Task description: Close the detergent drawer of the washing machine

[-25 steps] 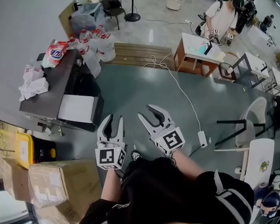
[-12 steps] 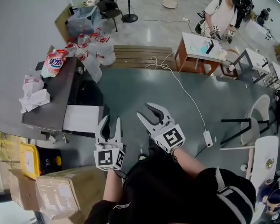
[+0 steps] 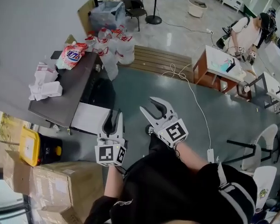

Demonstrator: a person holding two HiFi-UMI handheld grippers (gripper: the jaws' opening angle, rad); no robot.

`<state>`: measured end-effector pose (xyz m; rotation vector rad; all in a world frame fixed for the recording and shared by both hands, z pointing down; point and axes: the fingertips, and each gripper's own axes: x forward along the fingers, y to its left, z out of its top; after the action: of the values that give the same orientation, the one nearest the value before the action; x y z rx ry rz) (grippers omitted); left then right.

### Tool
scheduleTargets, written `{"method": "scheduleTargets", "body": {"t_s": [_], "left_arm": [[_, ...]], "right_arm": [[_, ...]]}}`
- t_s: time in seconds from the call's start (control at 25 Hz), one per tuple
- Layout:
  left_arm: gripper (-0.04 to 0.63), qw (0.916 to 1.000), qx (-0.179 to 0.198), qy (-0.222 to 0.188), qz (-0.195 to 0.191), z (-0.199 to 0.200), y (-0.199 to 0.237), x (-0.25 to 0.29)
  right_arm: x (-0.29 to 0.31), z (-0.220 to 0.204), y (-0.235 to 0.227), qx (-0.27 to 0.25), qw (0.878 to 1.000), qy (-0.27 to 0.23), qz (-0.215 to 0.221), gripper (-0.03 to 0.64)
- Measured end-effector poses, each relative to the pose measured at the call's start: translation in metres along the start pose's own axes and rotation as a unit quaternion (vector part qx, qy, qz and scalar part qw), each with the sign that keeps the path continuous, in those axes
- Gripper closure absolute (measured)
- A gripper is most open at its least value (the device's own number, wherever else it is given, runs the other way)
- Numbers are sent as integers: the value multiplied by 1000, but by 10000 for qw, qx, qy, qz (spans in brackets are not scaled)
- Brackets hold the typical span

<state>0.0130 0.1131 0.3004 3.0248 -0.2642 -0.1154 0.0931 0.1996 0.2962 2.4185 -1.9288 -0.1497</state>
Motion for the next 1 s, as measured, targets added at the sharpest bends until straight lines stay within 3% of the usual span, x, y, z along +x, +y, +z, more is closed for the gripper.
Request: {"method": "scheduleTargets", "body": {"t_s": [0.36, 0.68, 0.8, 1.0], "left_arm": [[449, 9945, -76, 74, 1039, -9, 64, 53], [446, 9810, -122, 265, 1917, -25, 102, 82], [446, 9726, -183, 303, 2297, -29, 114, 84], [445, 9518, -221, 413, 3030, -41, 131, 70]], "right_arm": [[104, -17, -36, 205, 9937, 94, 1101, 451], [177, -38, -52, 406, 9757, 152, 2148, 449], [198, -46, -50, 448, 9647, 209, 2588, 449], [218, -52, -32, 569, 9394, 347, 3364, 449]]}}
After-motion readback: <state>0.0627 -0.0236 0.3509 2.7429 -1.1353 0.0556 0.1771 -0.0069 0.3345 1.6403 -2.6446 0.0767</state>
